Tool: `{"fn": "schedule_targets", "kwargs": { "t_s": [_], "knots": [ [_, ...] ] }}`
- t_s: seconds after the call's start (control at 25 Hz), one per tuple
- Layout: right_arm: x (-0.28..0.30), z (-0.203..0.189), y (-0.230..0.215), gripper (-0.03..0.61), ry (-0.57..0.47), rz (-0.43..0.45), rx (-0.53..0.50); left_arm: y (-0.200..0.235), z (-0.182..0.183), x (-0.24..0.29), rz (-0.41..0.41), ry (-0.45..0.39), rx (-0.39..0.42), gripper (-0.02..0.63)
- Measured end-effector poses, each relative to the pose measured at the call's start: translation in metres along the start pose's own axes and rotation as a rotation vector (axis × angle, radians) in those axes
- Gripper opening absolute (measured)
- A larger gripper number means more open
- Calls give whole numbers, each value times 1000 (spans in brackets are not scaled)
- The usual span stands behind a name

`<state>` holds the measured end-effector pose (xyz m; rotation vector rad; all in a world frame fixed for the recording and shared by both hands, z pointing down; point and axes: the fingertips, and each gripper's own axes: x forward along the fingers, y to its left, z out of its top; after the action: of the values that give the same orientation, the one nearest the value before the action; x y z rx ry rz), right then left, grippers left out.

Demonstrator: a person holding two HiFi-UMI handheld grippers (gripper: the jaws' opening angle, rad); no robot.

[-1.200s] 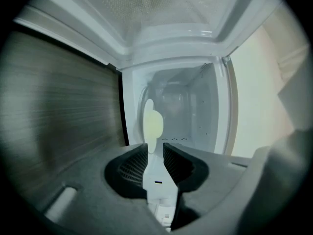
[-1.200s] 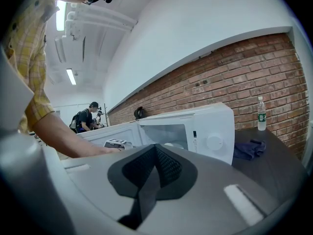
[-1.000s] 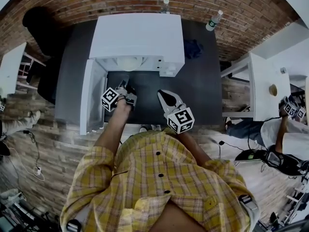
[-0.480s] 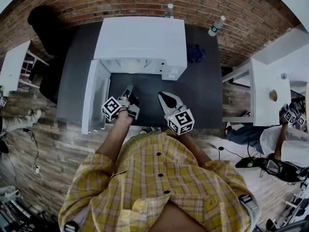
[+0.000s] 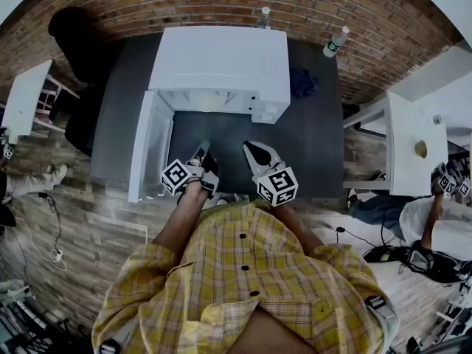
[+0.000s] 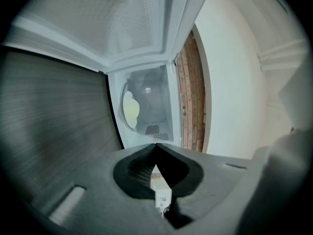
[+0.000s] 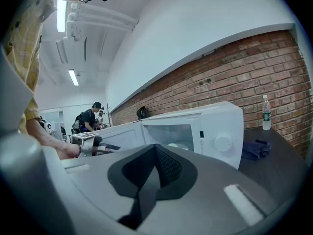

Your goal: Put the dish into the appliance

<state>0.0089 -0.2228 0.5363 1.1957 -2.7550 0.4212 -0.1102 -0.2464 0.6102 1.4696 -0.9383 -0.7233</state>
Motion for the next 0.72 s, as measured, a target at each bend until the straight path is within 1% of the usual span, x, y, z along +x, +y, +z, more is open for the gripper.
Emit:
{"fn": "schedule_targets", "kwargs": {
  "t_s": [0.12,0.24,0.36,0.44,0.56,0.72],
  "knots": [
    [2,-2,1,3,3,-3,5,-10,-7,-1,-40,24,36,0],
    [2,-3,0,3,1,-16,16,-9,-11,-7,-10,39,81,0],
    [0,-5,-1,3,-1,-21,26,-12,-15,-12,0,51,140,0],
    [-1,-5,-1,3,-3,-21,27,-19,-18,-14,0,68,215,0],
    [-1,-4,1,3,-5,-17,29,-31,-23,-15,4,101,369,0],
    [-1,-5,5,3,-4,-4,28,-42,-30,-15,31,132,578,0]
  ]
}}
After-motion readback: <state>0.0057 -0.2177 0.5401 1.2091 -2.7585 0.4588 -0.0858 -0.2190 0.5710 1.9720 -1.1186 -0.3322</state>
